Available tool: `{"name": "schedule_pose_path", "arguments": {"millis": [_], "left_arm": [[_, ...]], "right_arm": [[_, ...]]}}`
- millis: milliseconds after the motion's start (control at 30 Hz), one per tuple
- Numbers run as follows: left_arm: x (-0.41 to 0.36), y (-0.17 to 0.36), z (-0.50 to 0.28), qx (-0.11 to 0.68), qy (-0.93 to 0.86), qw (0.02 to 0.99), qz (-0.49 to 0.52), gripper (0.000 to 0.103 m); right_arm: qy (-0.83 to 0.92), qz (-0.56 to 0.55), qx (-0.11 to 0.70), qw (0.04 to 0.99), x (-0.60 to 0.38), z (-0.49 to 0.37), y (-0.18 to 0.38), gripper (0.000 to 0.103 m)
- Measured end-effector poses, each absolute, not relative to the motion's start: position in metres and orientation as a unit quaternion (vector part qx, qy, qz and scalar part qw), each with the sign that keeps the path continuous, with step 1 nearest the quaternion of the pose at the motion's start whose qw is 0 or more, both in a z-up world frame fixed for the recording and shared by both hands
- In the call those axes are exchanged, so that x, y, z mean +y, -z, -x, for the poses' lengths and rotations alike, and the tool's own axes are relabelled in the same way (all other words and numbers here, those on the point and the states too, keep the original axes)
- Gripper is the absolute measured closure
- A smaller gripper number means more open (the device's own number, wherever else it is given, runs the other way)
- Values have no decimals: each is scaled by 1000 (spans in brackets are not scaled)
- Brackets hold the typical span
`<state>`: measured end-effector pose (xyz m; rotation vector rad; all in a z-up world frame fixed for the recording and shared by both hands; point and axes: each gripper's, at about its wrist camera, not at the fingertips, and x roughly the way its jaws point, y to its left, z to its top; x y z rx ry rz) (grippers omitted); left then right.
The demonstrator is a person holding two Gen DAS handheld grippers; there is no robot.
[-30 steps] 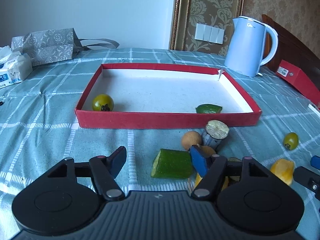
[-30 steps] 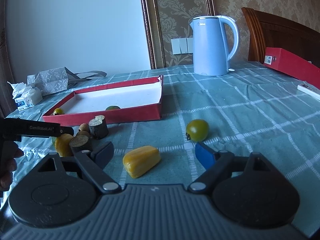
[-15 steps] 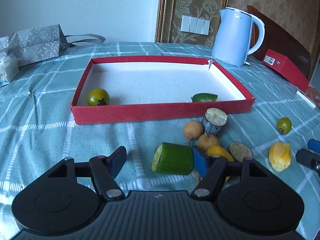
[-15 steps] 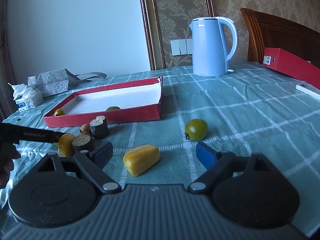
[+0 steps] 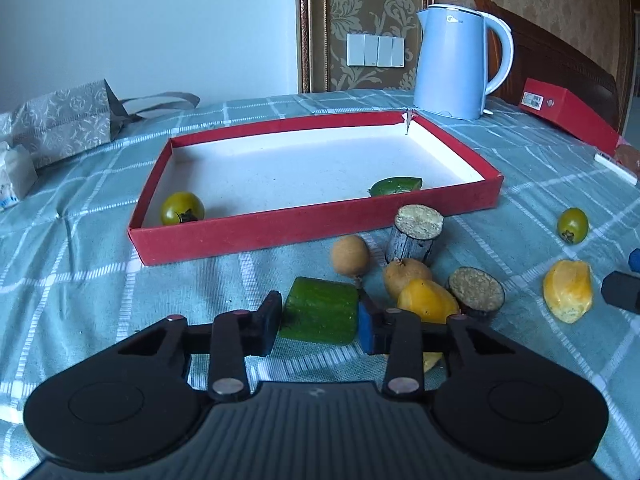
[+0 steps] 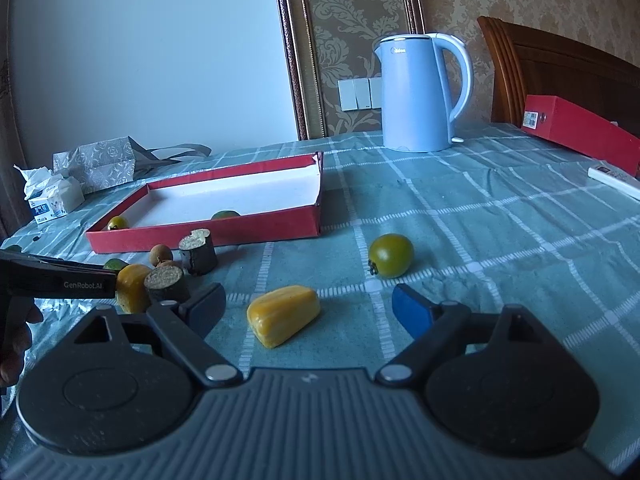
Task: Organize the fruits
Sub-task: 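Close the left gripper on the cucumber piece and lift it, then hold the cucumber in the left gripper while the right gripper grasps the yellow pepper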
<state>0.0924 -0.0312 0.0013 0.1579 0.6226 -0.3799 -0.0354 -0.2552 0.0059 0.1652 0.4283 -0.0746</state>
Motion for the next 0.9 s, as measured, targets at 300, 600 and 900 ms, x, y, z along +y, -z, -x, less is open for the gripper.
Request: {"name": "schedule_pose_path", "arguments": {"millis": [300,600,900], "left_arm": [[-23,-7,-84,281,165,944,-53,68],[2,-18,-86,270,137,953,-18,68],[15,-14,-91,278,135,951,-5,68]], "right_arm": [[46,-73,208,974,-253,42,-7,16],[43,-57,212,975,-244,43,-10,20],[36,-35,227,973,-225,19,-7,31]]}}
